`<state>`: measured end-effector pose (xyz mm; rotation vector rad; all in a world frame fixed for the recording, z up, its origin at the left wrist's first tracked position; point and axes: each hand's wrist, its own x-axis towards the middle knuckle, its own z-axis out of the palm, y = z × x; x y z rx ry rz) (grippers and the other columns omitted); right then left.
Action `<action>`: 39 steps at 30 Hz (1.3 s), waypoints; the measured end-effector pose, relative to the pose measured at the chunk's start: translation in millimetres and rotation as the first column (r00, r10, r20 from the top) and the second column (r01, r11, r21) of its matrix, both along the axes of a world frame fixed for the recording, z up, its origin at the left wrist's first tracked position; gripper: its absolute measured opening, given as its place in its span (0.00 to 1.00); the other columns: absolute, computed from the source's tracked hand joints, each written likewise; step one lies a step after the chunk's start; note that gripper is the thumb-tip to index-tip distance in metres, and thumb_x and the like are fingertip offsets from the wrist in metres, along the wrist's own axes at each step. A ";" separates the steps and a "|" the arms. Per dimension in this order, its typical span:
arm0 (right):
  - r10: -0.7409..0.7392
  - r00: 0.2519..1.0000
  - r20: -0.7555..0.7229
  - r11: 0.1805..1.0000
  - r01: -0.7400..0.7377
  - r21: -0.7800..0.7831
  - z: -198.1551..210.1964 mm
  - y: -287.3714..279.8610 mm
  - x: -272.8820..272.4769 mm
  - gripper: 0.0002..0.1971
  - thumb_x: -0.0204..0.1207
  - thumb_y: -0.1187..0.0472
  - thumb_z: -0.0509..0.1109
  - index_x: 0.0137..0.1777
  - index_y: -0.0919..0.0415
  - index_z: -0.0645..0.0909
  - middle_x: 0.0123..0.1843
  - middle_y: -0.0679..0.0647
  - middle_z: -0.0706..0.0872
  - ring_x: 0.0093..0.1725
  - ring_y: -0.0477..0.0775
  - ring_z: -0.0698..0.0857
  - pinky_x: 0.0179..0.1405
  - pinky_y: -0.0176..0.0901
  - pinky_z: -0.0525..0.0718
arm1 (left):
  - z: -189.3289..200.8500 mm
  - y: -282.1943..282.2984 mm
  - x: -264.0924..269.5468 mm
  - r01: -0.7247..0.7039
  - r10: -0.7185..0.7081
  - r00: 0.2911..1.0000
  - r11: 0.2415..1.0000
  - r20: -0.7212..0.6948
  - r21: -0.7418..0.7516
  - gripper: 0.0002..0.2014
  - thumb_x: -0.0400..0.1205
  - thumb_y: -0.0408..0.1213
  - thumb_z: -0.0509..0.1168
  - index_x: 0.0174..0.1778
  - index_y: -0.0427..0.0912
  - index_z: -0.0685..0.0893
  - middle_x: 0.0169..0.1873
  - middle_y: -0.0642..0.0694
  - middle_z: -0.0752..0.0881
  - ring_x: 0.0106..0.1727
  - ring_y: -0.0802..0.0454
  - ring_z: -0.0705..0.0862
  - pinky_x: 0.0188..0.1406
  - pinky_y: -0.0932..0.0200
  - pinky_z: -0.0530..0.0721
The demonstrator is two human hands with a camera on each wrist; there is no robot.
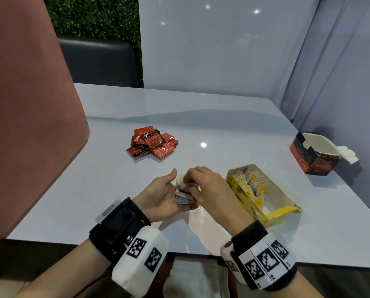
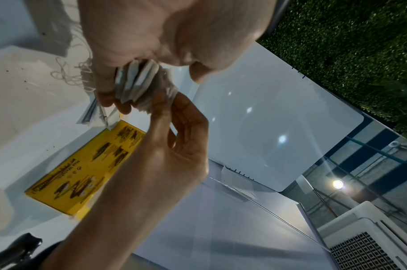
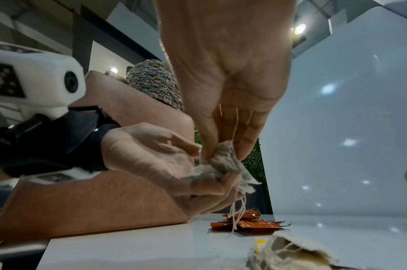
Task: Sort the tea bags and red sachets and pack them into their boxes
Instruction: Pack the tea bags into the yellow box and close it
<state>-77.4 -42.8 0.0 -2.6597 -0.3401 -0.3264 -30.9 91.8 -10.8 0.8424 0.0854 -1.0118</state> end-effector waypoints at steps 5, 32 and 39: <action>-0.027 1.000 0.013 0.992 0.025 0.124 -0.9 -6.3 4.0 0.04 0.78 0.63 0.67 0.50 0.58 0.82 0.48 0.51 0.85 0.49 0.52 0.81 0.50 0.51 0.82 | 2.4 2.9 -3.7 -0.032 0.033 0.998 0.999 0.048 -0.014 0.17 0.83 0.31 0.46 0.54 0.27 0.78 0.45 0.32 0.85 0.47 0.39 0.84 0.50 0.46 0.88; 0.087 0.981 0.172 0.989 -0.065 -0.130 -1.7 -12.1 3.5 0.07 0.71 0.68 0.68 0.47 0.60 0.77 0.46 0.53 0.82 0.47 0.54 0.79 0.33 0.41 0.77 | 7.1 3.2 -4.2 -0.021 -0.040 0.949 0.982 0.313 0.187 0.15 0.79 0.13 0.51 0.60 0.15 0.74 0.58 0.28 0.82 0.58 0.42 0.85 0.57 0.57 0.85; 0.161 0.954 0.254 0.973 -0.110 -0.201 -7.1 -10.6 -6.5 0.08 0.68 0.68 0.73 0.45 0.60 0.78 0.42 0.52 0.83 0.42 0.52 0.80 0.28 0.36 0.81 | 12.9 1.5 -6.7 -0.009 -0.031 0.978 0.982 0.206 0.191 0.18 0.79 0.16 0.48 0.38 0.24 0.85 0.43 0.32 0.85 0.47 0.44 0.87 0.57 0.53 0.85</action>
